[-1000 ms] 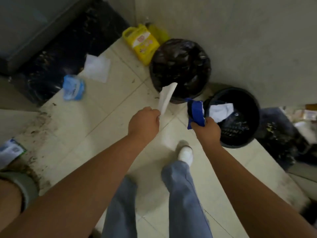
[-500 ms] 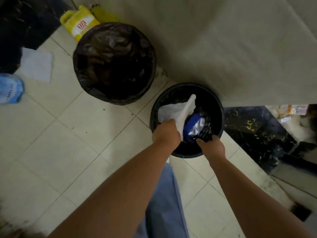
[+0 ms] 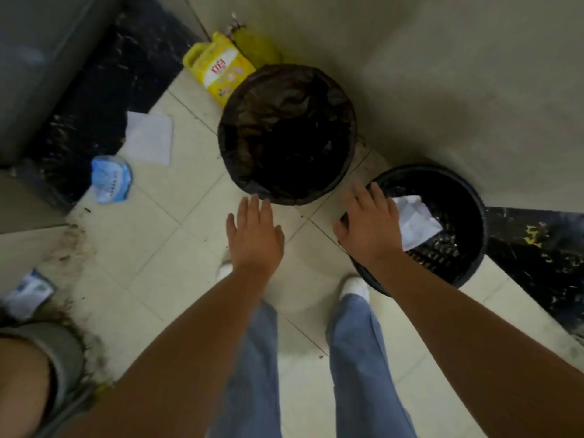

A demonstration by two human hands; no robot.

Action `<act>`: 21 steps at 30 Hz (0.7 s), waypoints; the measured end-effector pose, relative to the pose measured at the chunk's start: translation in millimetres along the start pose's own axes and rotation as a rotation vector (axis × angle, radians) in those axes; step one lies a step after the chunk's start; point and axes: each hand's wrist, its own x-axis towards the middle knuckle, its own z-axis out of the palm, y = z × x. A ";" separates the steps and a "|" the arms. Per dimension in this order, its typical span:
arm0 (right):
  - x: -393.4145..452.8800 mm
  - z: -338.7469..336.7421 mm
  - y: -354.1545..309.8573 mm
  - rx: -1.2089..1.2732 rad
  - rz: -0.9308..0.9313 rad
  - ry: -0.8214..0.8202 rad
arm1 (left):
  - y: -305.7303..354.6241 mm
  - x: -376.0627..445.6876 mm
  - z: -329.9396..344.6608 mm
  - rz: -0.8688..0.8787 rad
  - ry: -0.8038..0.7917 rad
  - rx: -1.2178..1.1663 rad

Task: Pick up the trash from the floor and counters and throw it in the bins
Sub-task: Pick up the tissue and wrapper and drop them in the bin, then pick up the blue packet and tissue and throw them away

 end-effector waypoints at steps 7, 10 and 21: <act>87.6 5.6 -190.6 -0.141 -0.170 -0.082 | -193.5 61.4 -47.0 -0.292 0.006 -0.078; 124.7 24.8 -272.0 -0.140 -0.135 -0.106 | -288.1 97.9 -64.0 -0.340 -0.045 -0.091; 265.2 167.3 -422.2 -0.258 -0.177 -0.265 | -466.2 219.4 4.9 -0.486 -0.177 -0.350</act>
